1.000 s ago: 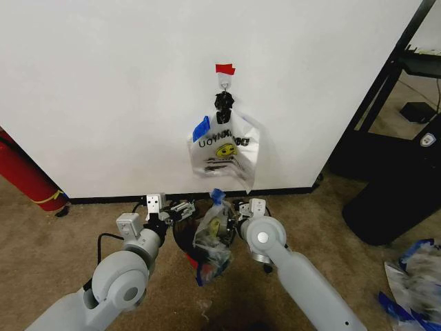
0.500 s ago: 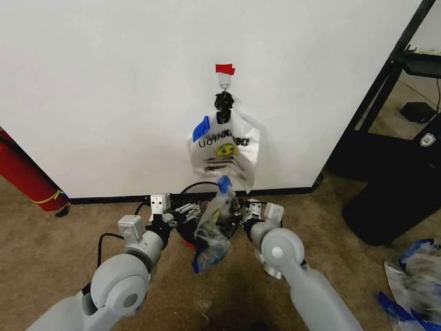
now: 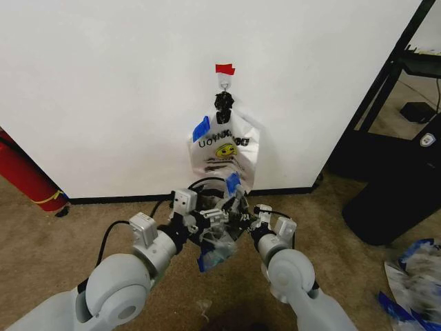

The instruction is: Pick up the garbage bag from the wall and place it over the trash bin.

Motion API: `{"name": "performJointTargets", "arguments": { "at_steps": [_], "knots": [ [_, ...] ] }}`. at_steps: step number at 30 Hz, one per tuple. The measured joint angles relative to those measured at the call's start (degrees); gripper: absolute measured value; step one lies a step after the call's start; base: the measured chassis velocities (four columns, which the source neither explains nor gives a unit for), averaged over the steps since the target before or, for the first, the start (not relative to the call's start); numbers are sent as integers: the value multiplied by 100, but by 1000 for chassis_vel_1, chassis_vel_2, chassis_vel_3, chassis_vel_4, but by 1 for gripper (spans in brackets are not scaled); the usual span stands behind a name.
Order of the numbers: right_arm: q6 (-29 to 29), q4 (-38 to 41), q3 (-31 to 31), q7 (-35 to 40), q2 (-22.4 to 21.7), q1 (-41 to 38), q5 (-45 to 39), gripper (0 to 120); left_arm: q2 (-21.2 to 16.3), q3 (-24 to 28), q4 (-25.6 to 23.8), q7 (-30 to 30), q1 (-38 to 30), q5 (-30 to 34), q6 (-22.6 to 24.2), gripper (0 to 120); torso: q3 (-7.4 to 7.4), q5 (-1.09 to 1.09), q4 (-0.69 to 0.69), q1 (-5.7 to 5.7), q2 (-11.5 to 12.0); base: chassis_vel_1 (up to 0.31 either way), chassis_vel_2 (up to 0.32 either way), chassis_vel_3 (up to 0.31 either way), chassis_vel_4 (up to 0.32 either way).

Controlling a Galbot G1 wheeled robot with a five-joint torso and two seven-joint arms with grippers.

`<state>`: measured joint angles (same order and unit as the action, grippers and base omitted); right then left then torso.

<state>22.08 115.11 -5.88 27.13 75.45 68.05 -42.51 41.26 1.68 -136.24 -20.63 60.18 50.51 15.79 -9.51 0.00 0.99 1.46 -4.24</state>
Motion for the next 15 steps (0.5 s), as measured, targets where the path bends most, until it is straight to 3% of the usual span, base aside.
{"name": "performJointTargets", "arguments": {
  "at_steps": [5,15],
  "knots": [
    [-897,-91,281,-490,-20,171,1270,1,137,-65,204,-153,32,-165,101,100,0,0,0,0,0,0,0,0,0],
    [-1275,-275,383,-630,-34,199,2025,1,245,55,212,-269,-136,-172,332,97,0,-1,-1,0,0,0,0,0,0]
  ]
}}
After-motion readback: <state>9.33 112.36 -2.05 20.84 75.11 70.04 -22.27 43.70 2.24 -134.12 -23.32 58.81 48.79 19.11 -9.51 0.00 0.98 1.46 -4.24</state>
